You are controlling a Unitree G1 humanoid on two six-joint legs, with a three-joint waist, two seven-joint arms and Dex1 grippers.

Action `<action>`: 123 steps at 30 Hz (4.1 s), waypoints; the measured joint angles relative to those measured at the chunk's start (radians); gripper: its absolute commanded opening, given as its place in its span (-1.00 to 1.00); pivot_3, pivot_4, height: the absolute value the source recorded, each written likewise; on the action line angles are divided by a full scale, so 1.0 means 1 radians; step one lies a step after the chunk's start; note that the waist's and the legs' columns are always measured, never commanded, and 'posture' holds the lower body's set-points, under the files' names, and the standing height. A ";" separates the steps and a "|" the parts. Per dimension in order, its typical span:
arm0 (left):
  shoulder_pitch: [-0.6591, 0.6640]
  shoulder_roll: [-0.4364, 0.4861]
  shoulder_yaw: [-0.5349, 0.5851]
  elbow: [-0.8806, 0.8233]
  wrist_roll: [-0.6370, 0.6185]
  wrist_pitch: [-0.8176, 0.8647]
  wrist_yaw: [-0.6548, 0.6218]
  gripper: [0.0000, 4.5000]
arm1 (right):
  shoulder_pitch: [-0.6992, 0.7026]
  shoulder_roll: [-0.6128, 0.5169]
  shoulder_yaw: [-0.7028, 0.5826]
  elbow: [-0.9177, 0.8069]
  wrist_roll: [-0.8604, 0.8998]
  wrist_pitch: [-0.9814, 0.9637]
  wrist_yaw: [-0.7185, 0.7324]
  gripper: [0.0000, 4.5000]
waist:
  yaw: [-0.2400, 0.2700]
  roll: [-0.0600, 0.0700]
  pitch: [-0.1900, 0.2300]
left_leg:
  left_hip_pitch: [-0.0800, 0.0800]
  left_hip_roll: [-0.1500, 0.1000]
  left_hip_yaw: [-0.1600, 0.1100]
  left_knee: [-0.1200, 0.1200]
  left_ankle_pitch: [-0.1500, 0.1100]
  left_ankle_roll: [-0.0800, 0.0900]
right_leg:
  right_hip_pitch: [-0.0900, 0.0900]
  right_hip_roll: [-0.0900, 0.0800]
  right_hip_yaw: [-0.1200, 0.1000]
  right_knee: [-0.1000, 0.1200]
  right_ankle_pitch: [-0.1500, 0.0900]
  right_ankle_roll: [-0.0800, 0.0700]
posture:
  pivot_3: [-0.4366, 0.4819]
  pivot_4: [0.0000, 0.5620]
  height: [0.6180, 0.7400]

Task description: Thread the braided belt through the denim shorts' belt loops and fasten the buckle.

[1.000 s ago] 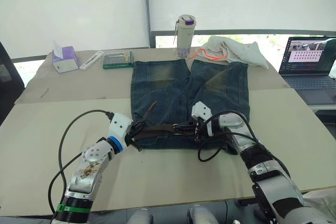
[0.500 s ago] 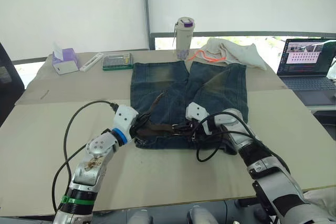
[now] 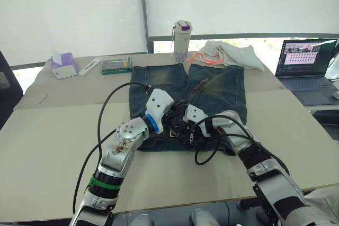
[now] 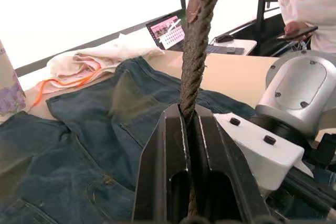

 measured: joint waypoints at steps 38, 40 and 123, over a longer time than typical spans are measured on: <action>0.024 0.008 -0.059 0.203 0.234 -0.303 0.127 -1.00 | 0.420 0.014 -0.512 -0.846 0.584 0.632 -0.408 0.62 | 0.025 0.001 0.007 | -0.009 -0.002 -0.001 0.002 0.000 0.001 | -0.005 -0.001 0.000 -0.003 0.000 0.001 | -0.05 -0.47 1.00; 0.018 0.008 -0.069 0.231 0.284 -0.344 0.163 -1.00 | 0.404 0.084 -0.604 -0.883 0.714 0.727 -0.523 0.62 | 0.024 0.001 0.007 | -0.009 -0.001 -0.001 0.002 0.000 0.001 | -0.005 -0.001 0.000 -0.002 0.000 0.001 | -0.05 -0.47 1.00; -0.242 0.057 0.050 0.938 0.030 -0.531 -0.553 -0.98 | 0.422 -0.119 -0.803 -0.630 1.414 0.930 -1.159 -1.00 | 0.027 0.007 0.017 | -0.010 -0.002 0.001 0.003 -0.004 0.012 | -0.004 -0.001 0.000 -0.005 -0.001 0.002 | -0.05 -0.47 1.00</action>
